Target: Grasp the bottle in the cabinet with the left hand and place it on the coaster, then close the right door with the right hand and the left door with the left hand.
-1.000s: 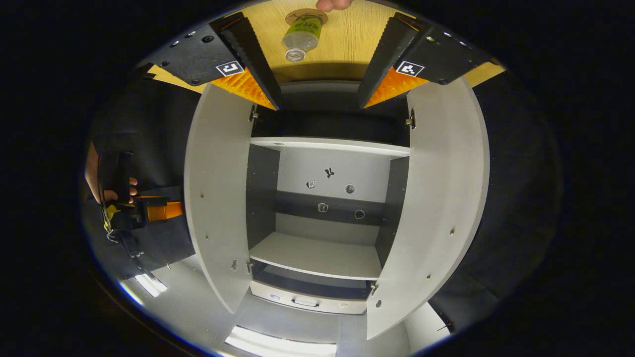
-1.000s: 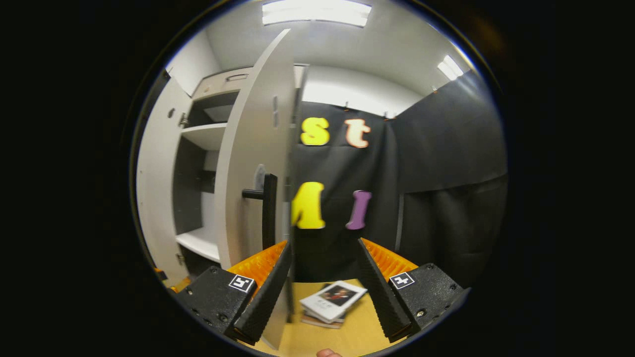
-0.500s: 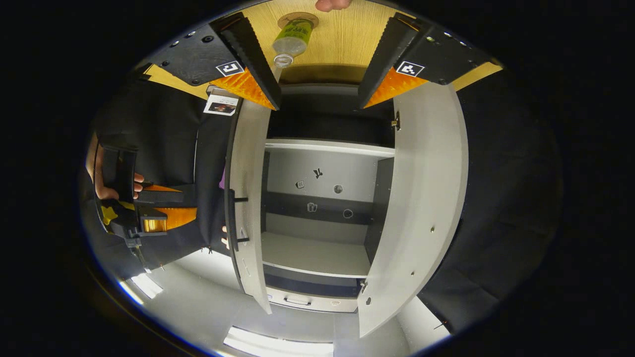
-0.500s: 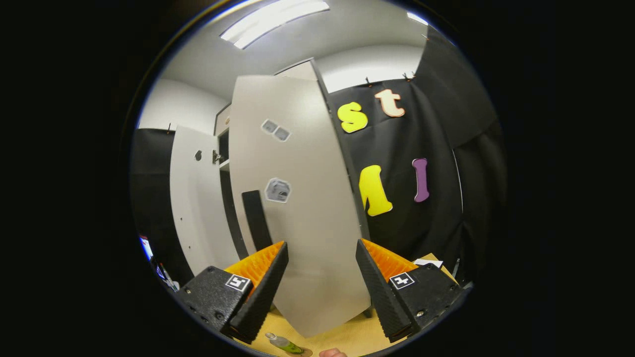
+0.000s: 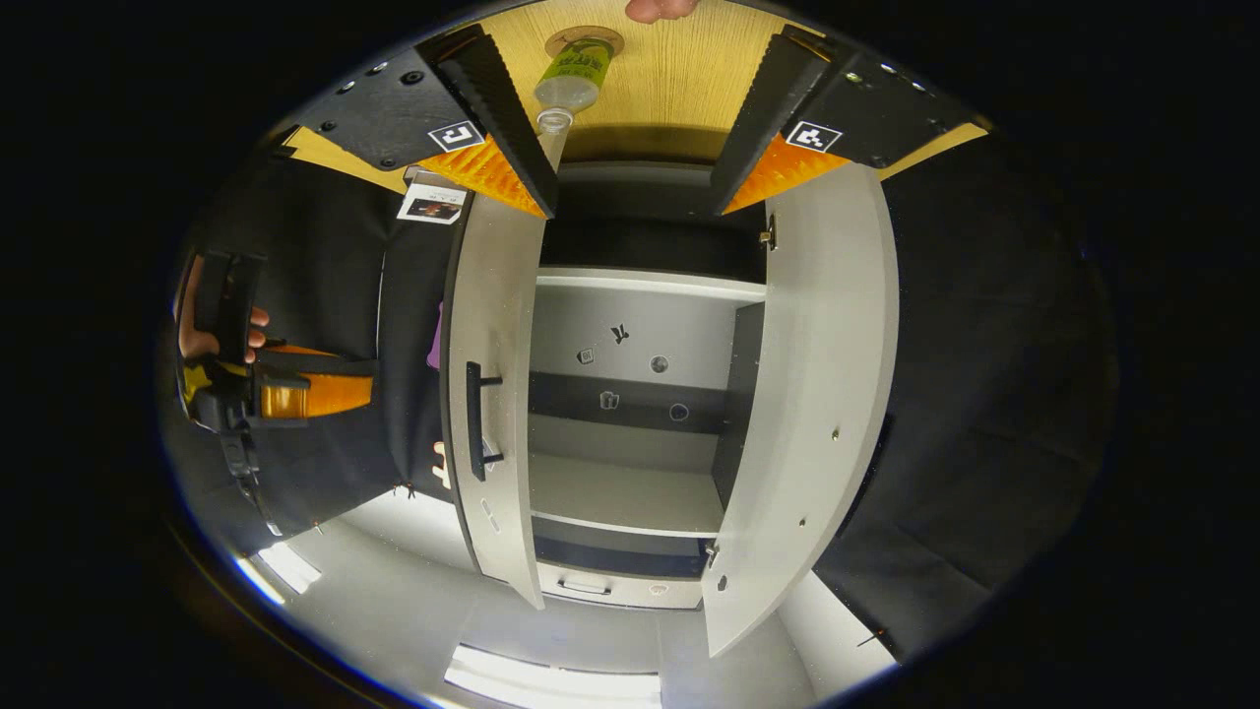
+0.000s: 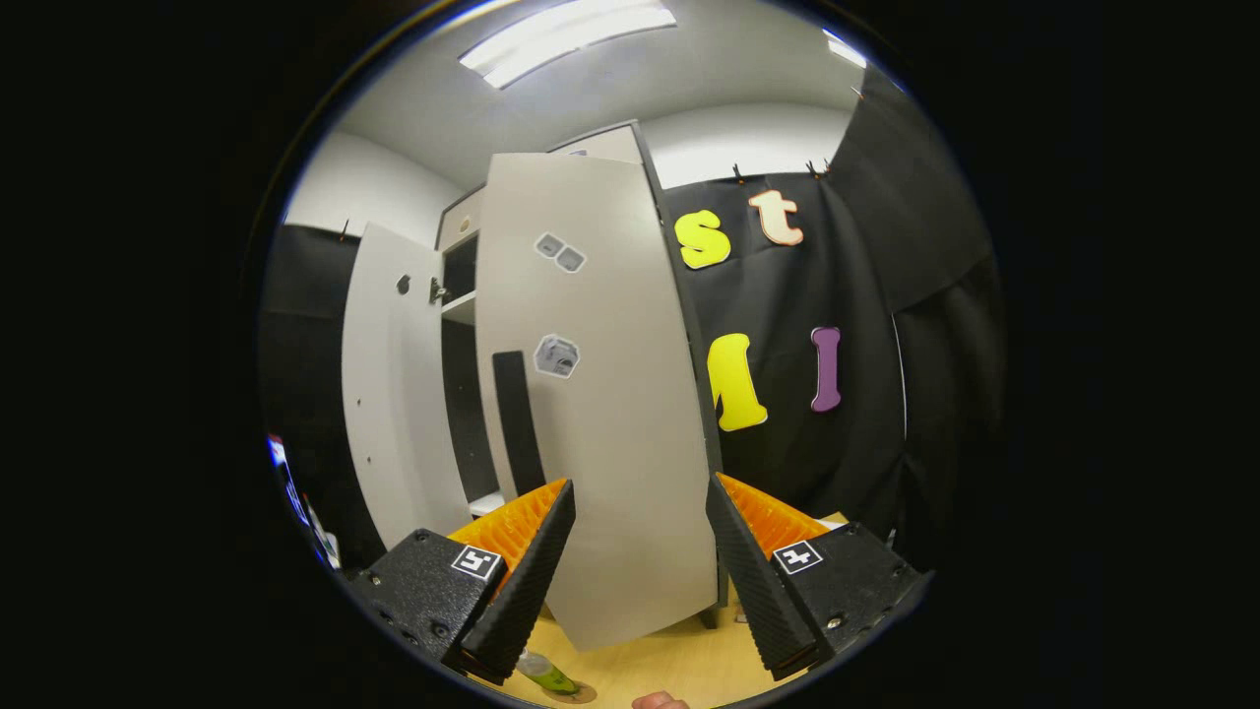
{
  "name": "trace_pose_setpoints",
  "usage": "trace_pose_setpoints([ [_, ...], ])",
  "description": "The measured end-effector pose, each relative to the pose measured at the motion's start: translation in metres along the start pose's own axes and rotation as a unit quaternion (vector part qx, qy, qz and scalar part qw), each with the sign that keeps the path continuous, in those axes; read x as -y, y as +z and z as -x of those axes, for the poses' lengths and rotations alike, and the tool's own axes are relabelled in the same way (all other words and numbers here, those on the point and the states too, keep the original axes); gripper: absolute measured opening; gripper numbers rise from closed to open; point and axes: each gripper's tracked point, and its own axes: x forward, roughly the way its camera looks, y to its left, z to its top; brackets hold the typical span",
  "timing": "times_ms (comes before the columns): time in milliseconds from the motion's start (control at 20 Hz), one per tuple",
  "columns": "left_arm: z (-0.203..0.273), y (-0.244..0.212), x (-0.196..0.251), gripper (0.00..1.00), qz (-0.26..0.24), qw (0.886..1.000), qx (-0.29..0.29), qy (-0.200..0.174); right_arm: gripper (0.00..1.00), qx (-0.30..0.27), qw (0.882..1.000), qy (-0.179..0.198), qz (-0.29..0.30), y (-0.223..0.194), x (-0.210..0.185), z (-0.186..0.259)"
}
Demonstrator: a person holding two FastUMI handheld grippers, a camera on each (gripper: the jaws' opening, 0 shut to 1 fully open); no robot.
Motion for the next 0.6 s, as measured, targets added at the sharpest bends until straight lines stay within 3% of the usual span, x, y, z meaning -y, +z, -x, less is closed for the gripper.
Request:
trace_pose_setpoints([
  [400,0.000,0.020,-0.009,0.95,0.009,1.000,0.015,0.010,0.82,-0.012,0.999,-0.029,0.023,-0.079,-0.020,0.045],
  [600,0.009,0.032,-0.039,0.99,0.000,0.999,0.031,0.044,0.83,-0.026,0.997,-0.057,0.041,-0.110,-0.017,0.065],
])
